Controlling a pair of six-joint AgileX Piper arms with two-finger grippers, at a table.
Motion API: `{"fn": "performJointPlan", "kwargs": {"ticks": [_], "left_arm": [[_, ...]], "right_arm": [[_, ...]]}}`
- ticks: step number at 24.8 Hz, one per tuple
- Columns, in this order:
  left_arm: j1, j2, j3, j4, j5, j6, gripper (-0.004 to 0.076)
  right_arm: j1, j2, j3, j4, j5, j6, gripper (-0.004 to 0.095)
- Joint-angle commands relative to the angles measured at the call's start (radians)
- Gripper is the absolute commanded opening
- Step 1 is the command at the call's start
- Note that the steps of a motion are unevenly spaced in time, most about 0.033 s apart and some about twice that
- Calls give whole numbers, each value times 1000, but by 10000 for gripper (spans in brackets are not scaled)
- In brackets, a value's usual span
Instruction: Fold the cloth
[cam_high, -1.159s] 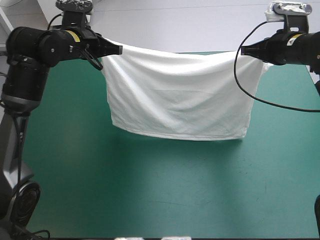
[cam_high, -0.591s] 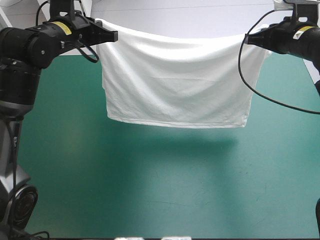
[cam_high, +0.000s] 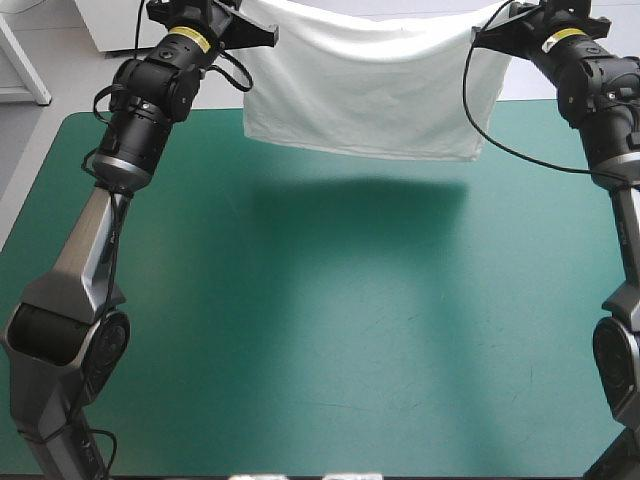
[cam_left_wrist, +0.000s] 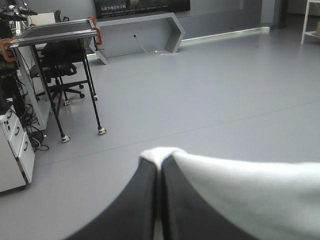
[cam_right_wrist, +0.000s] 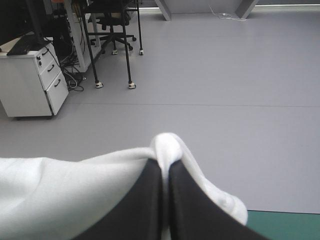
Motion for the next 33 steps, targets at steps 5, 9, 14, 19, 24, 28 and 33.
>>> {"fn": "performJointPlan", "kwargs": {"ticks": [5, 9, 14, 19, 24, 28, 33], "left_arm": [[35, 123, -27, -5, 140, -11, -10], [35, 133, 46, -46, 243, -24, -10], [27, -53, 459, -48, 97, -85, -10], [23, -222, 812, -101, 0, -121, -10], [-20, -360, 1052, -96, -18, -123, -10], [-60, -444, 1222, -98, -18, -157, -10], [-109, -558, 1400, -101, 0, -235, -10]], "right_arm": [[0, 114, -8, 10, 120, 1, -17], [0, 123, 171, 11, 192, -13, -17], [2, -1, 507, 87, 119, -63, -17], [2, -115, 689, 114, 120, -75, -17], [2, -231, 881, 131, 120, -75, -17], [2, -321, 1023, 173, 130, -75, -17], [2, -460, 1181, 188, 192, -69, -17]]}}
